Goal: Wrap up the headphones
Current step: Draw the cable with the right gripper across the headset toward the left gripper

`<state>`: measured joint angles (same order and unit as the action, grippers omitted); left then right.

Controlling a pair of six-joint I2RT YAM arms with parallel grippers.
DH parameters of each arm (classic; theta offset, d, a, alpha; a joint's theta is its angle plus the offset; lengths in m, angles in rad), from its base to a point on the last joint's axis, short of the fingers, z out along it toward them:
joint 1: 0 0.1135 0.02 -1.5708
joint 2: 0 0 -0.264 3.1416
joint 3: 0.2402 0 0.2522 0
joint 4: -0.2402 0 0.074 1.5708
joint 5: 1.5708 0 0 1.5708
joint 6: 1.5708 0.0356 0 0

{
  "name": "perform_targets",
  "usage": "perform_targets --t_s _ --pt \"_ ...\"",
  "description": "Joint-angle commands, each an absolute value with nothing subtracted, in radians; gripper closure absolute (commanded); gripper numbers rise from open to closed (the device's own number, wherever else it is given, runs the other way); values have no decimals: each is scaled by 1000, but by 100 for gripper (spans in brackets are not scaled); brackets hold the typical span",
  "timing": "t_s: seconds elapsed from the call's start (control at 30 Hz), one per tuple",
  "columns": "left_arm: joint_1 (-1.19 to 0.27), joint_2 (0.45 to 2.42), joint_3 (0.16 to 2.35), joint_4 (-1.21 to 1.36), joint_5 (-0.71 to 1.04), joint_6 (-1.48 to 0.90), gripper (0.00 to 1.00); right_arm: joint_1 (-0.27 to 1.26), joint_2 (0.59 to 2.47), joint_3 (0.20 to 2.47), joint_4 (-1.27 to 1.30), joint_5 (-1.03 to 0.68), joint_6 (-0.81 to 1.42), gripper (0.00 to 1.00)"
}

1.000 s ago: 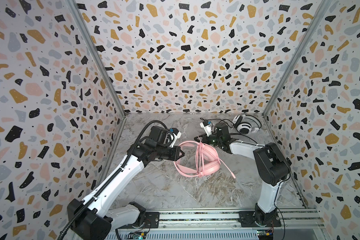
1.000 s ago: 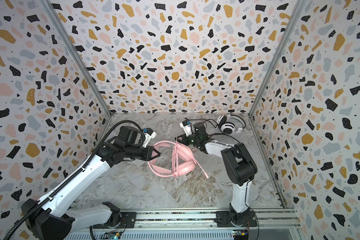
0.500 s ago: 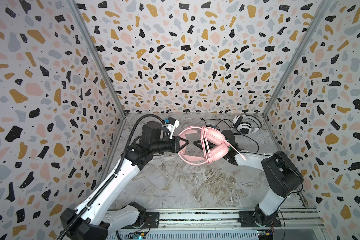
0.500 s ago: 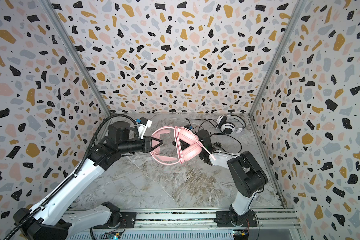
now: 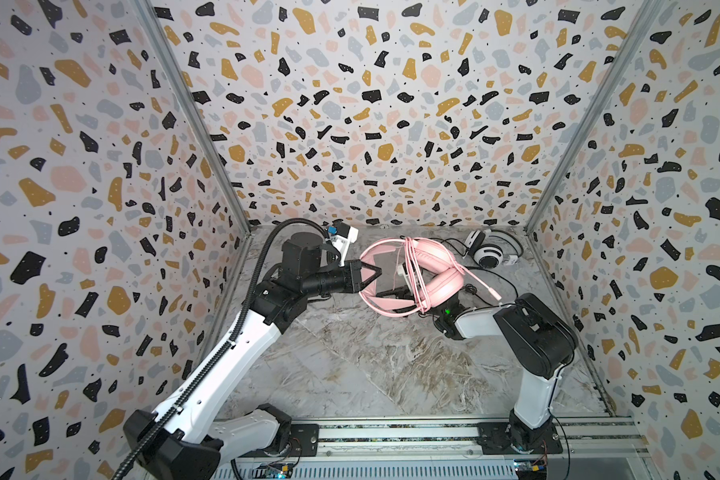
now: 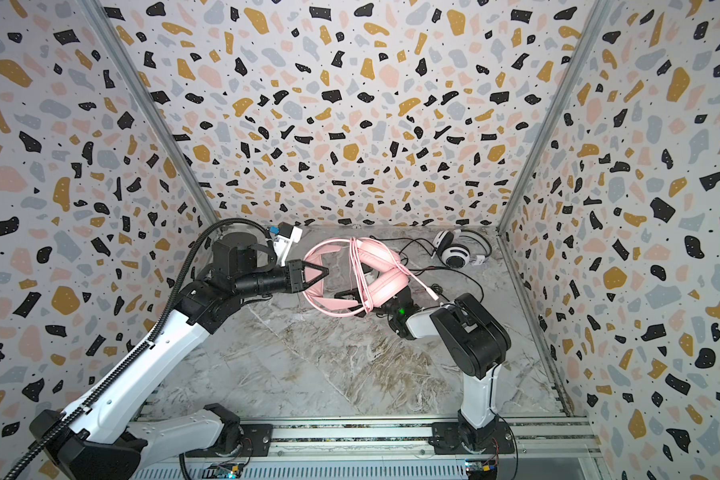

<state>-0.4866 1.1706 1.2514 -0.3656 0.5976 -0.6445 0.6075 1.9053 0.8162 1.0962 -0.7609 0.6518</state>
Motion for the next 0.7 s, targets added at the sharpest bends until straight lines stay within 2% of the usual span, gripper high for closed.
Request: perform_targets --t_s 0.0,0.33,0.67 --pt "-476 1165 1329 -218 637 -683 100 612 1941 784 1239 -759 723 89" --pt "-377 1184 1323 -188 567 -702 100 636 1943 657 1301 -734 736 90" --pt "-279 1212 1273 -109 465 -714 100 667 1811 427 1357 -670 737 91"
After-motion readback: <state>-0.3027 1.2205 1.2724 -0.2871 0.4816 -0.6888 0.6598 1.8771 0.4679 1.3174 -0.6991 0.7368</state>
